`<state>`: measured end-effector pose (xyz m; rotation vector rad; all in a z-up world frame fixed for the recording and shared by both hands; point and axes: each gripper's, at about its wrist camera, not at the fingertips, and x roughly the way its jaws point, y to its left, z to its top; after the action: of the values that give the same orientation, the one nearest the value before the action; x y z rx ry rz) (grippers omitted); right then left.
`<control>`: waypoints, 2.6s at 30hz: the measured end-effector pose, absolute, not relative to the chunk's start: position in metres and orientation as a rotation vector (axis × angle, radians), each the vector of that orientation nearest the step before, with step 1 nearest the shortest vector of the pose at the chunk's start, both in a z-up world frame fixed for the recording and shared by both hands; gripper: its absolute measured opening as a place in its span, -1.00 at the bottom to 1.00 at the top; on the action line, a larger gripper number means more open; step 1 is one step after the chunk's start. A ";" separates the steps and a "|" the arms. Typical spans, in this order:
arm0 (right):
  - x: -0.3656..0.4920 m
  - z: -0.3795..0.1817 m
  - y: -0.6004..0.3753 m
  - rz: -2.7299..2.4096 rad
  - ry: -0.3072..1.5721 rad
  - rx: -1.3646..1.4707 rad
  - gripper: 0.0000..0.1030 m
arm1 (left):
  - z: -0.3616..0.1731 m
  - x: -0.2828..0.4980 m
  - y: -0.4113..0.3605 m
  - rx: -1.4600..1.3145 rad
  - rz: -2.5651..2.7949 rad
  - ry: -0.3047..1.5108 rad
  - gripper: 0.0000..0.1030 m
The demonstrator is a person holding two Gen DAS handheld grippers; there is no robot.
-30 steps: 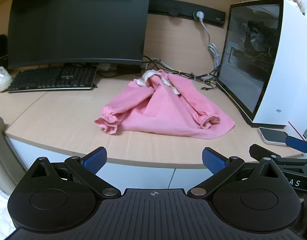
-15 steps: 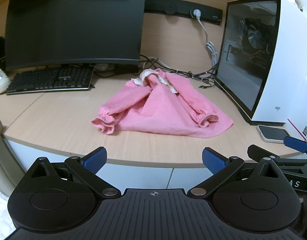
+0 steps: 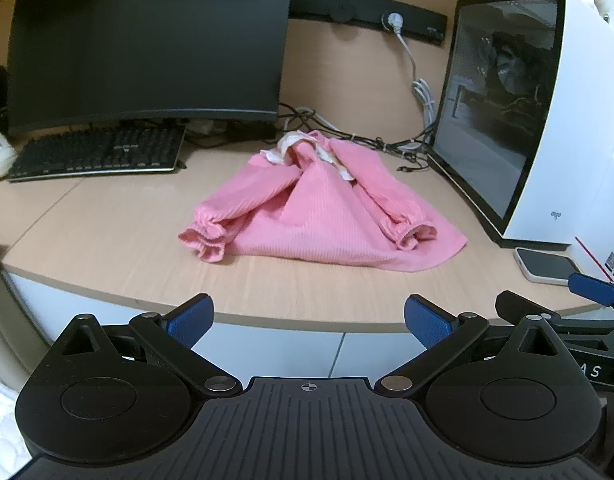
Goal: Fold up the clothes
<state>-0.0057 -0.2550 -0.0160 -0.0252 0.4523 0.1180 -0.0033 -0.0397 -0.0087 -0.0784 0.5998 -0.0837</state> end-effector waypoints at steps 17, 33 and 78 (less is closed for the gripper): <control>0.003 -0.018 -0.256 0.093 0.463 -0.021 1.00 | -0.011 0.007 -0.042 -0.065 -0.102 0.605 1.00; 0.032 -0.026 -0.230 0.081 0.530 -0.012 1.00 | -0.022 0.037 -0.018 -0.089 -0.133 0.651 1.00; 0.276 -0.046 -0.209 0.437 0.749 0.471 1.00 | -0.021 0.238 0.040 0.026 -0.221 0.821 1.00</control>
<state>0.2758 -0.2086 -0.0458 0.4711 0.7490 0.4370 0.2382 0.0399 -0.0213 0.0257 0.8207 -0.2205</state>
